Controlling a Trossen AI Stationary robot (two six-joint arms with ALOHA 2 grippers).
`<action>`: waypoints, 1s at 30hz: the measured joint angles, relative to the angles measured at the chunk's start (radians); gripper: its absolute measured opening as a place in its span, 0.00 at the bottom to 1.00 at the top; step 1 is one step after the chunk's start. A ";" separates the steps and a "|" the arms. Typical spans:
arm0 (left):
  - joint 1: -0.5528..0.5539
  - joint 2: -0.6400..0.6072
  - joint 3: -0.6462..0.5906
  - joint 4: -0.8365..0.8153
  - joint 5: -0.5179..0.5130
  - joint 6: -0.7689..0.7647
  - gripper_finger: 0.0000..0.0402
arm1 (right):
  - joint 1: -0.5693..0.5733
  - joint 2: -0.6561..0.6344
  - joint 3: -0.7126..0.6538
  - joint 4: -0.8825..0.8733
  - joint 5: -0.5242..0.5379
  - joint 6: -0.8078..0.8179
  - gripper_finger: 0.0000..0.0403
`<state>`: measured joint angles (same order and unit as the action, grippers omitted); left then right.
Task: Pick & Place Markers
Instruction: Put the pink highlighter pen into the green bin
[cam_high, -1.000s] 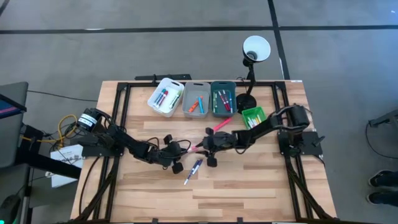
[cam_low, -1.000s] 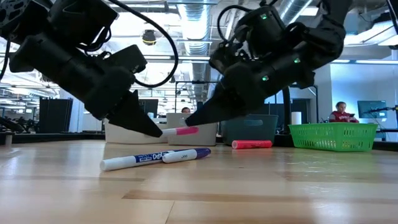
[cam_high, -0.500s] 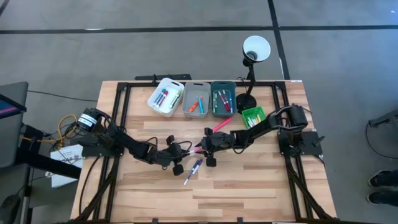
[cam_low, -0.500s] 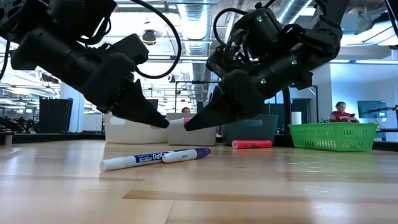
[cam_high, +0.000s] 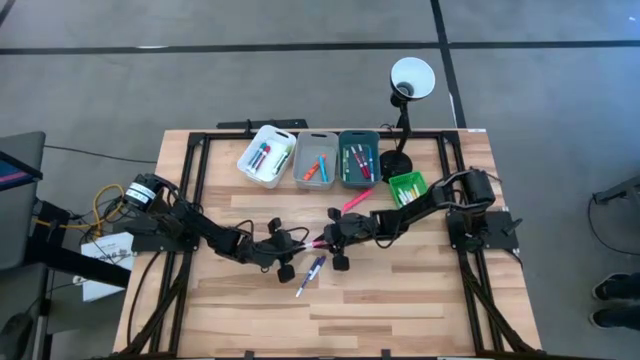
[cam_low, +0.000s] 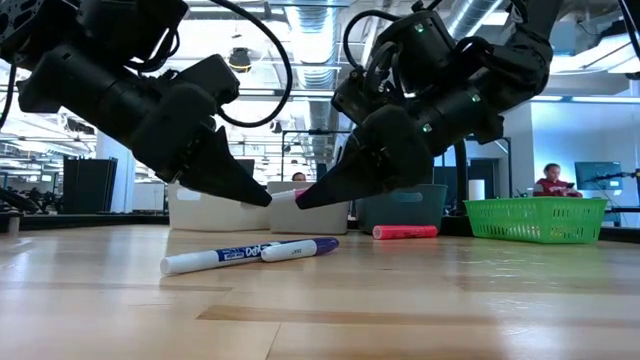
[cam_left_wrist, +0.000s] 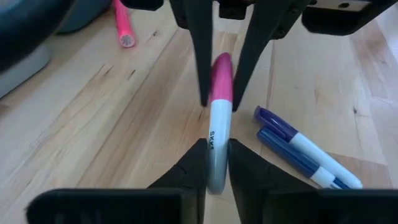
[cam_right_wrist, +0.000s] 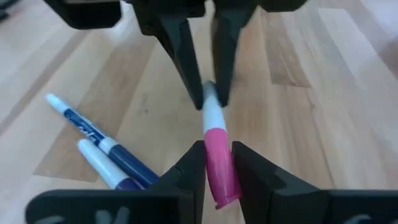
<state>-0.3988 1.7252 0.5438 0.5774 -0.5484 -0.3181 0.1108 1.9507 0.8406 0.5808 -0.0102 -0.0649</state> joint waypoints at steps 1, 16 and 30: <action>0.000 0.000 0.000 0.000 -0.001 -0.001 0.15 | 0.000 0.000 0.000 0.002 -0.013 0.001 0.15; 0.001 0.000 0.000 0.000 -0.031 -0.003 0.34 | 0.001 -0.145 0.000 -0.290 0.029 0.029 0.13; 0.001 0.000 0.000 0.000 -0.035 -0.003 0.40 | 0.054 -0.752 0.000 -1.254 0.576 0.398 0.13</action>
<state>-0.3981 1.7252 0.5438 0.5773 -0.5835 -0.3214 0.1644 1.1986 0.8406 -0.6731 0.5661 0.3330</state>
